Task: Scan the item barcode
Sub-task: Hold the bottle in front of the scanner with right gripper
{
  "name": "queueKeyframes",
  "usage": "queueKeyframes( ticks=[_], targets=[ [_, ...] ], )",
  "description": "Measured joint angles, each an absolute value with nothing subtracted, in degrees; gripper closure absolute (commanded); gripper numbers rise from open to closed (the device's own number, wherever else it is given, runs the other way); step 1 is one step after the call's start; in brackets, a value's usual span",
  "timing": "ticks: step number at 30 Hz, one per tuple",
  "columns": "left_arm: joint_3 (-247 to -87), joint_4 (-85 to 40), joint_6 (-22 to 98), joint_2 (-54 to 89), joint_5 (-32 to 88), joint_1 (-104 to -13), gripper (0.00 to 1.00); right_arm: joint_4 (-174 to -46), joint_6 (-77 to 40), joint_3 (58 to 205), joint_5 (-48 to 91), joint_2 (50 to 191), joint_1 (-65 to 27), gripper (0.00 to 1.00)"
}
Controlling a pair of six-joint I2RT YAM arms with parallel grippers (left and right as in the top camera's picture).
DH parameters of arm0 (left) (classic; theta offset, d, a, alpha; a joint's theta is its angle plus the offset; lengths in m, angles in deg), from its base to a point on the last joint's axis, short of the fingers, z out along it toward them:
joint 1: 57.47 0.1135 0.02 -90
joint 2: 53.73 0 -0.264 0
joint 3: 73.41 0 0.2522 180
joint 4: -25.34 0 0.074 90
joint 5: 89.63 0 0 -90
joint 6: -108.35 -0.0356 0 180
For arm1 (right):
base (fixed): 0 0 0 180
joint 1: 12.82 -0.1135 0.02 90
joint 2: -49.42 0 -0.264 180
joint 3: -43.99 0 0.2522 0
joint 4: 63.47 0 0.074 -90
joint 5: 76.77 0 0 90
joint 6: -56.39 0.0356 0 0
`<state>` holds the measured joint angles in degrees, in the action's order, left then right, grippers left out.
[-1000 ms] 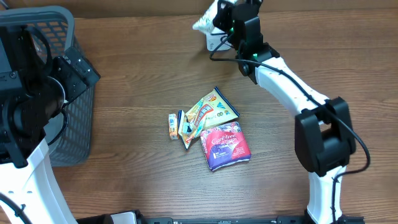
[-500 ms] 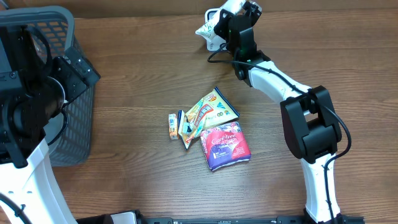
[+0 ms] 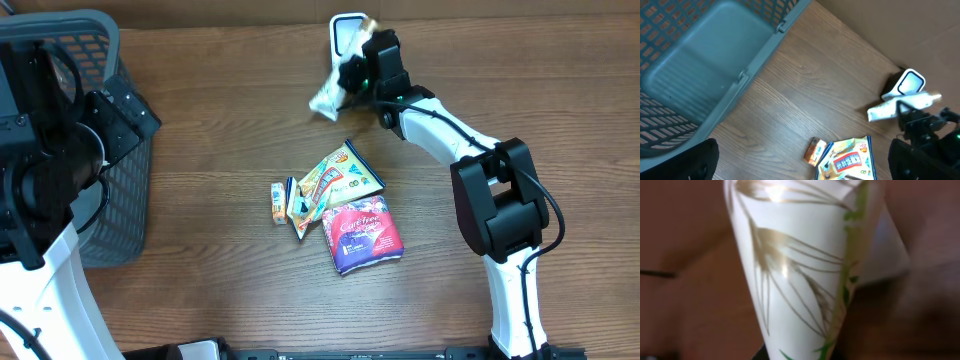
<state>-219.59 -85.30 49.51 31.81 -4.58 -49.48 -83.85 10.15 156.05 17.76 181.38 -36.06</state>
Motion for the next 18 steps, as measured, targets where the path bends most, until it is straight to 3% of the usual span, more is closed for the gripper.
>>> queueKeyframes(
  ticks=[9, 18],
  targets=[
    [-219.59, -85.3, 49.53, 31.86, -4.58, -49.48, 0.0, -107.02, -6.09, 166.22, 18.99, 181.38, -36.06, 0.96],
    [-219.59, -85.28, 49.51, 31.86, -4.6, -49.48, 0.0, -108.46, -12.66, 170.78, 18.97, 181.38, -36.06, 0.96]
  ],
)
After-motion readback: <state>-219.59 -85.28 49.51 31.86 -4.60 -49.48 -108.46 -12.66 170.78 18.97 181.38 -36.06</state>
